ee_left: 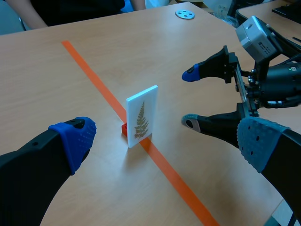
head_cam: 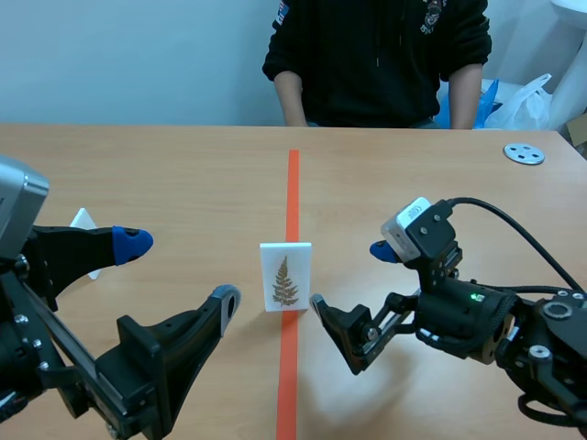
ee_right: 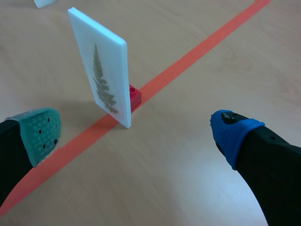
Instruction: Sort the leaf by its shape. The table is split by an orange tape line. A compound leaf with several leaflets goes to the left side, a simple leaf with one blade goes to the right side. Return to the home posture when a red brick is placed on the table.
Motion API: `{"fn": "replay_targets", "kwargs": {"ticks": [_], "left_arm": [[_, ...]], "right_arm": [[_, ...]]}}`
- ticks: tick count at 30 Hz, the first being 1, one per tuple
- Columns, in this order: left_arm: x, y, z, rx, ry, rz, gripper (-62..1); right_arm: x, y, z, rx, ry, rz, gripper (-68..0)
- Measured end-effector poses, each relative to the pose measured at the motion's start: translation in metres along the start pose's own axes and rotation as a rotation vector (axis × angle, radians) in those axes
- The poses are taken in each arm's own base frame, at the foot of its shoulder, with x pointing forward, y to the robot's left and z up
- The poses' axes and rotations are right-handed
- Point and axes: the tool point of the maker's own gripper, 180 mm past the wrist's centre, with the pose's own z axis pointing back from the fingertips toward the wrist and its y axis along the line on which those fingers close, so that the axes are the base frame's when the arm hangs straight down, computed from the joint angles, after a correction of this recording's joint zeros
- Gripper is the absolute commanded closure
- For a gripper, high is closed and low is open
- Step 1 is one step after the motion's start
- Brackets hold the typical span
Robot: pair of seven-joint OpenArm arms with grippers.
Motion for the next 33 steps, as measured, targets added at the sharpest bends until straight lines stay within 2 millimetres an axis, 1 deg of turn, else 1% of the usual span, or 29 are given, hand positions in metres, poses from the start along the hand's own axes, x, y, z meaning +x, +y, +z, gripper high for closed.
{"fn": "replay_targets", "kwargs": {"ticks": [4, 6, 12, 17, 18, 21, 23, 28, 33], "left_arm": [[0.000, 0.000, 0.000, 0.000, 0.000, 0.000, -62.3], [0.000, 0.000, 0.000, 0.000, 0.000, 0.000, -62.3], [0.000, 0.000, 0.000, 0.000, 0.000, 0.000, -62.3], [0.000, 0.000, 0.000, 0.000, 0.000, 0.000, -62.3], [0.000, 0.000, 0.000, 0.000, 0.000, 0.000, -62.3], [0.000, 0.000, 0.000, 0.000, 0.000, 0.000, -62.3], [0.000, 0.000, 0.000, 0.000, 0.000, 0.000, -62.3], [0.000, 0.000, 0.000, 0.000, 0.000, 0.000, -62.3], [0.001, 0.000, 0.000, 0.000, -0.003, 0.000, -62.3]], "right_arm": [[0.002, -0.002, -0.012, 0.005, -0.008, 0.004, -67.9], [0.004, 0.000, -0.019, 0.017, -0.015, 0.004, -67.9], [0.000, 0.018, -0.044, 0.070, 0.004, 0.002, -67.9], [-0.009, 0.032, -0.060, 0.097, 0.034, 0.020, -67.9], [-0.008, 0.034, -0.063, 0.097, 0.034, 0.027, -66.8], [-0.005, 0.040, -0.072, 0.088, 0.025, 0.043, -62.6], [-0.006, 0.044, -0.075, 0.096, 0.029, 0.044, -59.7], [-0.014, 0.045, -0.074, 0.094, 0.052, 0.047, -45.7], [-0.013, 0.046, -0.074, 0.100, 0.045, 0.065, -30.2]]}}
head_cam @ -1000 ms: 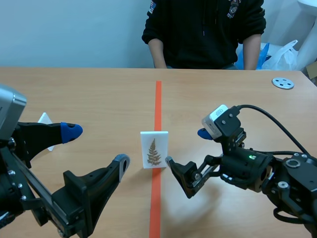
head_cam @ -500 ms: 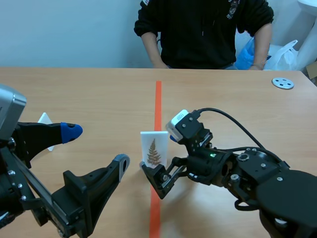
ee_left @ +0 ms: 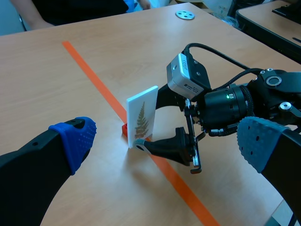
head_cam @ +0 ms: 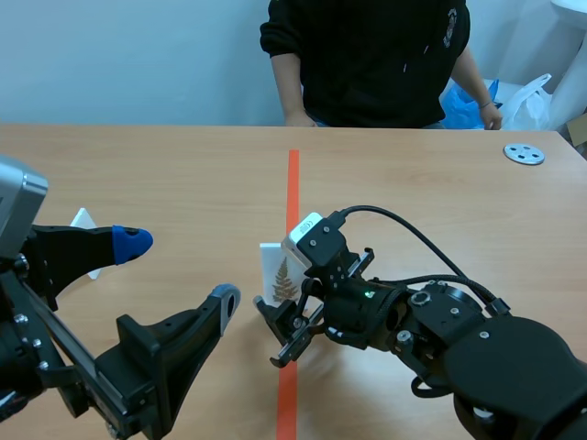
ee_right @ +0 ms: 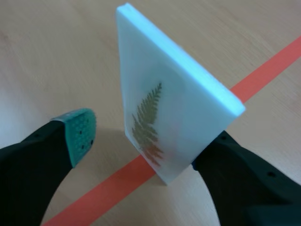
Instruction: Sort the leaf by its shape. The table is split by an orange tape line. A compound leaf with several leaflets goes to the left side, a simple leaf with one blade goes to the right side. Return to the home posture when a red brick is placed on the table.
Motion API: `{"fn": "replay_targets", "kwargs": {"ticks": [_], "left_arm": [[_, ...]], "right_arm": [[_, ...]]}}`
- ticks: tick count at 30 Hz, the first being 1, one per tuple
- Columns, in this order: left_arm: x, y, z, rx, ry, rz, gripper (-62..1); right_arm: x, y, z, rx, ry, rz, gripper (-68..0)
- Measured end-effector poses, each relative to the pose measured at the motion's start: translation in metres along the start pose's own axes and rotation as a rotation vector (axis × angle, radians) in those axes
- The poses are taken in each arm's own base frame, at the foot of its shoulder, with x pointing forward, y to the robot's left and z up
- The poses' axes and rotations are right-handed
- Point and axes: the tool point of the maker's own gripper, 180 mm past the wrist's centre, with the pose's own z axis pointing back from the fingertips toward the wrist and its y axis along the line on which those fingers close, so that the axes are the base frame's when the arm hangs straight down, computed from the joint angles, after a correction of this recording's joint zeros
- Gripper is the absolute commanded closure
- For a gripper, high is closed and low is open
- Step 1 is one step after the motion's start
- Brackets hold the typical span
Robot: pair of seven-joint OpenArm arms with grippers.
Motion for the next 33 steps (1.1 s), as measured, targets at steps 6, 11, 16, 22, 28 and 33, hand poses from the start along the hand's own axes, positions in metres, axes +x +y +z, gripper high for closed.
{"fn": "replay_targets", "kwargs": {"ticks": [6, 11, 16, 22, 28, 33], "left_arm": [[0.000, 0.000, 0.000, 0.000, 0.000, 0.000, -62.3], [0.000, 0.000, 0.000, 0.000, 0.000, 0.000, -62.3], [0.000, 0.000, 0.000, 0.000, 0.000, 0.000, -62.3], [0.000, 0.000, 0.000, 0.000, 0.000, 0.000, -62.3], [0.000, 0.000, 0.000, 0.000, 0.000, 0.000, -62.3], [0.000, 0.000, 0.000, 0.000, 0.000, 0.000, -62.3]], "right_arm": [[0.000, 0.000, 0.000, 0.000, 0.000, 0.000, -18.1], [0.000, 0.000, 0.000, 0.000, 0.000, 0.000, -5.8], [0.000, 0.000, 0.000, 0.000, 0.000, 0.000, -3.2], [0.009, -0.010, 0.005, -0.029, -0.027, -0.005, -3.3], [0.051, -0.058, 0.035, -0.167, -0.137, -0.016, -3.3], [0.060, -0.108, 0.074, -0.324, -0.160, -0.040, -3.3]]}}
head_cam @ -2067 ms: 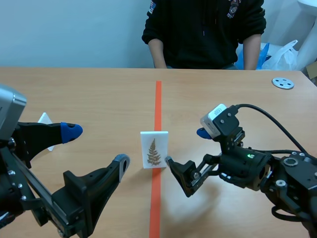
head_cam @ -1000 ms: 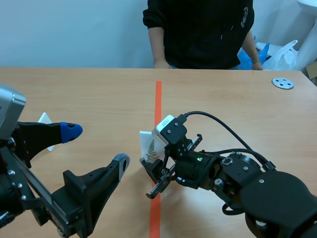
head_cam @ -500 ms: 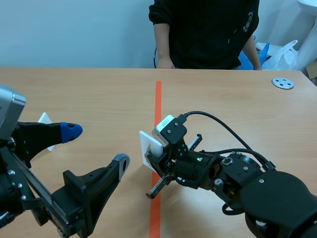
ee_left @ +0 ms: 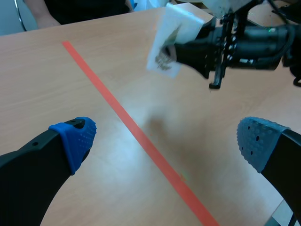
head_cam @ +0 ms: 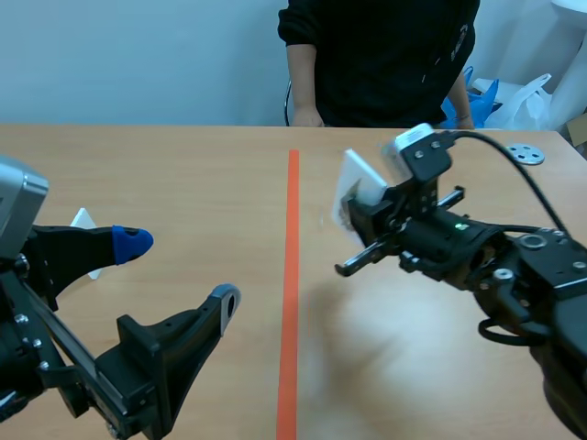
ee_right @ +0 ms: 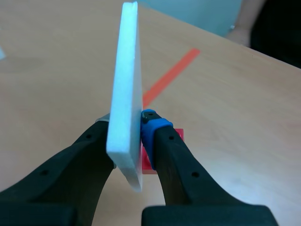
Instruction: Sort the leaf by its shape. The table is split by an orange tape line. A compound leaf with several leaflets goes to the left side, a simple leaf with one blade goes to the right side. Return to the home posture when a red brick is placed on the table.
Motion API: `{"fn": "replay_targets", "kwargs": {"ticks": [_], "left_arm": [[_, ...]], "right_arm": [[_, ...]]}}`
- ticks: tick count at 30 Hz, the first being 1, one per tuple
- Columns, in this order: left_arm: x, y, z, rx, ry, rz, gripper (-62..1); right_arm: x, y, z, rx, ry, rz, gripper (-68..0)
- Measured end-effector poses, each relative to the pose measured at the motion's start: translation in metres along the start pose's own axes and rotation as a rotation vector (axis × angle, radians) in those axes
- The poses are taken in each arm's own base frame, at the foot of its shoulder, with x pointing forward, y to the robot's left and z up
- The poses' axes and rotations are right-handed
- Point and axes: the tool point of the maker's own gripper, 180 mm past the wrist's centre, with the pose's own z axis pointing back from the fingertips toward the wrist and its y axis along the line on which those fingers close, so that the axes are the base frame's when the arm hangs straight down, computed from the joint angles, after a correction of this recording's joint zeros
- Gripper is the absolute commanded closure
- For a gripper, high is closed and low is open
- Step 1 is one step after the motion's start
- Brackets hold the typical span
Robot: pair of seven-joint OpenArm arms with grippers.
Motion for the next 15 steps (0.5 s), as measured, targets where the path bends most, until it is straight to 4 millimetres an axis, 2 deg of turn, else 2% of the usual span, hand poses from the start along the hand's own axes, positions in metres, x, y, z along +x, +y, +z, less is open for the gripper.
{"fn": "replay_targets", "kwargs": {"ticks": [8, 11, 15], "left_arm": [[0.000, 0.000, 0.000, 0.000, 0.000, 0.000, -62.3], [0.000, 0.000, 0.000, 0.000, 0.000, 0.000, -62.3], [0.000, 0.000, 0.000, 0.000, 0.000, 0.000, -62.3]], "right_arm": [[-0.003, -0.103, 0.041, -0.346, 0.021, -0.057, -3.3], [-0.010, -0.123, 0.051, -0.419, 0.048, -0.038, -3.3], [-0.034, -0.133, 0.049, -0.455, 0.105, -0.070, -3.3]]}}
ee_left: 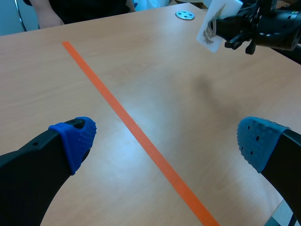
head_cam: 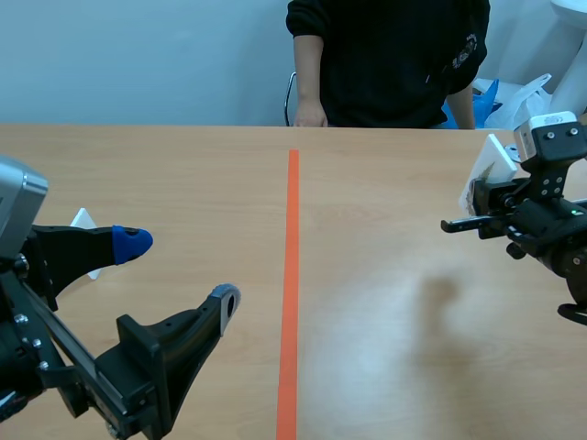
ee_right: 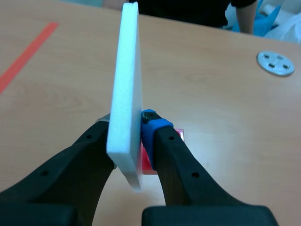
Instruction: Sort the leaf by its shape. The table is split by an orange tape line. A compound leaf with several leaflets goes to the left side, a simple leaf with one blade goes to the right side. Return to the home posture when a red brick is placed on the table.
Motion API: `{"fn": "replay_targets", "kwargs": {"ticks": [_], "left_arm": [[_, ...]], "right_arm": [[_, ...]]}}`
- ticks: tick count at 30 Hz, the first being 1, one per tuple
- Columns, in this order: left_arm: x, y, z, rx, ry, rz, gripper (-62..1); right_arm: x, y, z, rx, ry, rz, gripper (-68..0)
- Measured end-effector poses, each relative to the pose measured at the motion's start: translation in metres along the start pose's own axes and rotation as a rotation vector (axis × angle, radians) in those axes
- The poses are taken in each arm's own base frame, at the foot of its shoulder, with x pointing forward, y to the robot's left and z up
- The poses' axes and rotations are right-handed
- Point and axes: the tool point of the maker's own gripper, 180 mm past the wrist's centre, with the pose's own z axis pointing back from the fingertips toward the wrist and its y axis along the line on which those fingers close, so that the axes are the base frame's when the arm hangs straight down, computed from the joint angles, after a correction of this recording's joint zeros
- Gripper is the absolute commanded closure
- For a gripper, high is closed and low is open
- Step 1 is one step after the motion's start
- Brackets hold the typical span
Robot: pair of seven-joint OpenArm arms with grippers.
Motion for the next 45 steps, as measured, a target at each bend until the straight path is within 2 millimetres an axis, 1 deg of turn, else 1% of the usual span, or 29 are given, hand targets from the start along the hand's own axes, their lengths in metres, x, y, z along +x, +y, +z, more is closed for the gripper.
{"fn": "replay_targets", "kwargs": {"ticks": [5, 9, 13, 16, 21, 27, 28, 31, 32, 36, 38, 40, 42, 45], "left_arm": [[0.000, 0.000, 0.000, 0.000, 0.000, 0.000, -62.3], [0.000, 0.000, 0.000, 0.000, 0.000, 0.000, -62.3], [0.000, 0.000, 0.000, 0.000, 0.000, 0.000, -62.3], [0.000, 0.000, 0.000, 0.000, 0.000, 0.000, -62.3], [0.000, 0.000, 0.000, 0.000, 0.000, 0.000, -62.3], [0.000, 0.000, 0.000, 0.000, 0.000, 0.000, -62.3], [0.000, 0.000, 0.000, 0.000, 0.000, 0.000, -62.3], [0.000, 0.000, 0.000, 0.000, 0.000, 0.000, -62.3], [0.000, 0.000, 0.000, 0.000, 0.000, 0.000, -62.3], [0.000, 0.000, 0.000, 0.000, 0.000, 0.000, -62.3], [0.000, 0.000, 0.000, 0.000, -0.001, 0.000, -62.3], [0.000, 0.000, 0.000, 0.000, 0.000, 0.000, -62.3], [0.000, 0.000, 0.000, 0.000, 0.000, 0.000, -62.3], [0.000, 0.000, 0.000, 0.000, -0.001, -0.001, -62.3]], "right_arm": [[-0.027, -0.013, -0.016, -0.037, 0.076, -0.044, -3.3], [-0.038, -0.024, -0.029, -0.065, 0.117, -0.075, -3.3], [-0.046, -0.040, -0.038, -0.136, 0.155, -0.095, -3.3], [-0.055, -0.043, -0.040, -0.148, 0.184, -0.110, -3.8], [-0.069, -0.056, -0.033, -0.232, 0.224, -0.098, -4.6], [-0.073, -0.062, -0.030, -0.263, 0.241, -0.082, -13.6], [-0.073, -0.063, -0.030, -0.264, 0.241, -0.082, -16.0], [-0.072, -0.065, -0.030, -0.266, 0.239, -0.078, -29.2], [-0.072, -0.065, -0.030, -0.267, 0.237, -0.077, -32.3], [-0.066, -0.070, -0.029, -0.274, 0.220, -0.080, -41.0], [-0.059, -0.071, -0.029, -0.269, 0.195, -0.096, -44.2], [-0.047, -0.070, -0.027, -0.253, 0.176, -0.106, -49.1], [-0.027, -0.069, -0.024, -0.234, 0.117, -0.113, -53.7], [0.000, -0.069, -0.014, -0.202, 0.055, -0.115, -59.8]]}}
